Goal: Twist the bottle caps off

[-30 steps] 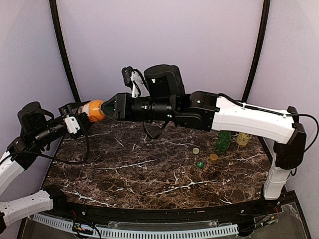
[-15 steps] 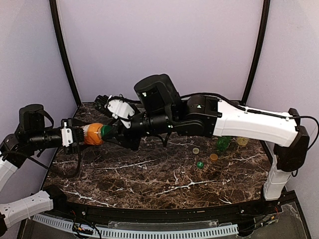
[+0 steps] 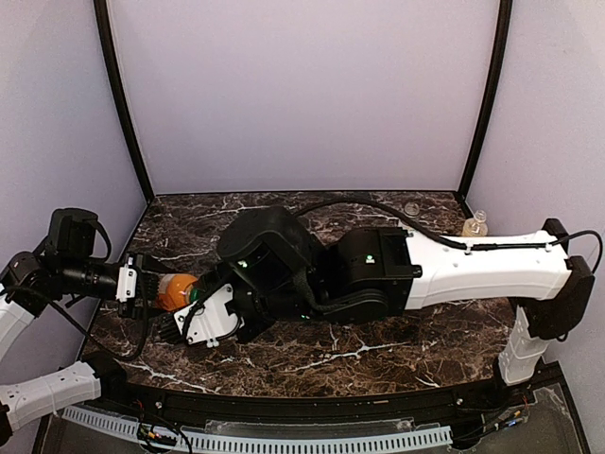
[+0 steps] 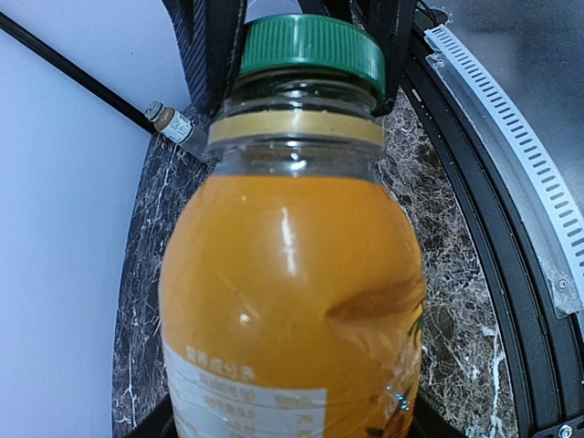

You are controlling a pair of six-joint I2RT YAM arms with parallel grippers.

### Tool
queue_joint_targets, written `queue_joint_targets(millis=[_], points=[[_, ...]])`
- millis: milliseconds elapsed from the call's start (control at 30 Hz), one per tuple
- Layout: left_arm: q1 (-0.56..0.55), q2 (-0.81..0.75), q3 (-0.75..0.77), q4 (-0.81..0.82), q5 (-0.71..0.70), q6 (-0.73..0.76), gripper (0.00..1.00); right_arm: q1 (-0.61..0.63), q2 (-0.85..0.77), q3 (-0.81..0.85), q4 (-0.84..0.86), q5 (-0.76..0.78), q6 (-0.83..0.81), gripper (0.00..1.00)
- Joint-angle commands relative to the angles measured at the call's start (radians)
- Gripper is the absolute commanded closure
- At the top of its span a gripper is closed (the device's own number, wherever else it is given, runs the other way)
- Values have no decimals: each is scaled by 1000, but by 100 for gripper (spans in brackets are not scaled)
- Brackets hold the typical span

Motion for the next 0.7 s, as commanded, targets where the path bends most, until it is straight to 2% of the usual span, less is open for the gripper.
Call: queue_joint_targets(millis=[0, 133, 267, 467, 600, 667], points=[[-17, 17, 23, -15, 82, -8, 99, 25, 32, -28, 159, 132, -274, 100], [-17, 16, 17, -24, 68, 8, 99, 35, -39, -147, 331, 160, -405, 100], [-17, 18, 10, -28, 63, 19, 99, 41, -124, -257, 459, 102, -439, 100], [-16, 14, -2, -33, 61, 35, 99, 40, -223, -362, 549, 5, -376, 100], [-18, 12, -5, -19, 59, 30, 99, 40, -238, -385, 563, 22, -349, 100], [-17, 10, -9, 9, 53, 1, 99, 36, -244, -376, 587, 70, -271, 100]])
